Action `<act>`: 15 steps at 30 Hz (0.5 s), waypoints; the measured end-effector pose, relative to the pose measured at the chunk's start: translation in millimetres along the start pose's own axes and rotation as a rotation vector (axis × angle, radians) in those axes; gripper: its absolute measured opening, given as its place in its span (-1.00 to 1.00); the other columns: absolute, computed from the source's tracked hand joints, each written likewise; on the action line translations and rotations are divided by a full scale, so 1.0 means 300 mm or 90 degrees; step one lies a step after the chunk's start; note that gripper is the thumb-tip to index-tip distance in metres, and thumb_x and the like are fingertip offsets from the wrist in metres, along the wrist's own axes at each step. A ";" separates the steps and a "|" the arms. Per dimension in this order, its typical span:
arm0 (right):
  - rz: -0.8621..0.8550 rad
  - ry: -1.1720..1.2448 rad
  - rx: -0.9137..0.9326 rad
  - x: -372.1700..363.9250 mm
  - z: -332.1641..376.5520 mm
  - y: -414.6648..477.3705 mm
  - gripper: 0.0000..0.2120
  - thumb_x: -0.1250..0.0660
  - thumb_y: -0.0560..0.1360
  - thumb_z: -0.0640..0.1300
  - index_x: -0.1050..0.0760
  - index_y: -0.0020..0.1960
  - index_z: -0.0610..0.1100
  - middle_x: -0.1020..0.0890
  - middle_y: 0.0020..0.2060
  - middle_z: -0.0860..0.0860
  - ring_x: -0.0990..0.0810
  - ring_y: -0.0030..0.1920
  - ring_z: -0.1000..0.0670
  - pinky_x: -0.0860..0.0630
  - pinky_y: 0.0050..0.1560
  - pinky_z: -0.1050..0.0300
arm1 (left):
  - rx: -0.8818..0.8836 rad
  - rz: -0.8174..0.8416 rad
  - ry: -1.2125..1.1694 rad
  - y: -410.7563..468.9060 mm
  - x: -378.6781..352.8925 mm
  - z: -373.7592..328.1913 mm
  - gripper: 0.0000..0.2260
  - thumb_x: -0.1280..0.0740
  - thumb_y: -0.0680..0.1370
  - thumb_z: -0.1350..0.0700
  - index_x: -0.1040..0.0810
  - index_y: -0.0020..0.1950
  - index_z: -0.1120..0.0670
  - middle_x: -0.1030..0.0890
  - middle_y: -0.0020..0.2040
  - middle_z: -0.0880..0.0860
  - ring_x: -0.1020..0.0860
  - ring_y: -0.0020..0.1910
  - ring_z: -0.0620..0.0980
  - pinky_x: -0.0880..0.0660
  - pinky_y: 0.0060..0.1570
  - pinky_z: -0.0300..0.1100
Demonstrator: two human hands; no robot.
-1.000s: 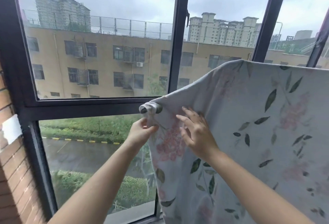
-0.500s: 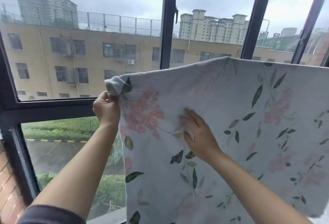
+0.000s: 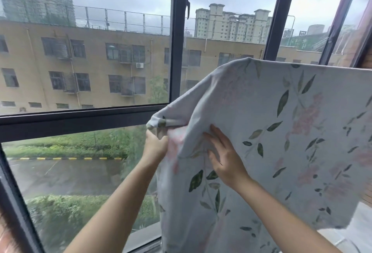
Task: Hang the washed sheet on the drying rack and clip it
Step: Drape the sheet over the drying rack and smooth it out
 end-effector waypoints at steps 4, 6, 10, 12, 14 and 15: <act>0.006 0.112 -0.125 -0.010 -0.114 -0.088 -0.58 -0.10 0.64 -0.07 -0.14 0.44 0.22 -0.11 0.47 0.27 -0.06 0.47 0.28 -0.06 0.41 0.39 | -0.143 -0.015 0.034 -0.117 -0.121 -0.004 -0.56 -0.18 0.58 0.18 -0.24 0.46 0.14 -0.38 0.39 0.08 -0.34 0.38 0.05 -0.23 0.30 -0.18; 0.034 0.119 -0.174 -0.013 -0.176 -0.136 -0.60 -0.07 0.64 -0.03 -0.10 0.42 0.25 -0.09 0.46 0.28 -0.05 0.47 0.27 -0.06 0.44 0.29 | -0.223 -0.081 0.039 -0.168 -0.149 -0.011 -0.57 -0.15 0.59 0.21 -0.25 0.46 0.11 -0.37 0.39 0.07 -0.32 0.38 0.01 -0.21 0.28 -0.25; 0.095 0.133 -0.245 -0.001 -0.316 -0.222 -0.55 -0.05 0.64 -0.01 -0.05 0.50 0.16 -0.09 0.51 0.19 -0.03 0.51 0.18 -0.03 0.44 0.26 | -0.355 -0.224 0.069 -0.252 -0.197 -0.028 -0.51 -0.11 0.56 0.16 -0.17 0.50 0.07 -0.25 0.47 0.03 -0.19 0.45 -0.07 -0.10 0.39 -0.24; 0.126 0.138 -0.265 0.014 -0.374 -0.255 -0.54 -0.06 0.64 -0.01 -0.07 0.52 0.09 -0.10 0.52 0.16 -0.05 0.51 0.15 -0.07 0.43 0.24 | -0.389 -0.269 0.139 -0.295 -0.248 -0.021 -0.44 -0.14 0.50 0.22 -0.16 0.50 0.07 -0.20 0.50 0.05 -0.17 0.48 -0.02 -0.16 0.44 -0.06; 0.160 0.140 -0.270 0.034 -0.434 -0.294 -0.54 -0.06 0.65 -0.01 -0.08 0.53 0.06 -0.12 0.51 0.14 -0.09 0.50 0.12 -0.10 0.44 0.20 | -0.392 -0.312 0.245 -0.341 -0.323 0.008 -0.37 -0.19 0.45 0.30 -0.16 0.51 0.08 -0.12 0.54 0.11 -0.11 0.51 0.09 -0.15 0.44 0.13; 0.178 0.143 -0.271 0.039 -0.460 -0.311 -0.54 -0.06 0.65 -0.01 -0.08 0.53 0.06 -0.13 0.51 0.14 -0.10 0.50 0.11 -0.11 0.45 0.17 | -0.385 -0.322 0.284 -0.358 -0.353 0.029 -0.35 -0.21 0.44 0.32 -0.15 0.52 0.07 -0.05 0.55 0.13 -0.06 0.52 0.13 -0.12 0.44 0.17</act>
Point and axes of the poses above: each hand's wrist, its own y-axis towards the middle knuckle, its own x-axis out of the back of the hand, z = x × y, the point moved 4 cm from there along y, towards the middle knuckle
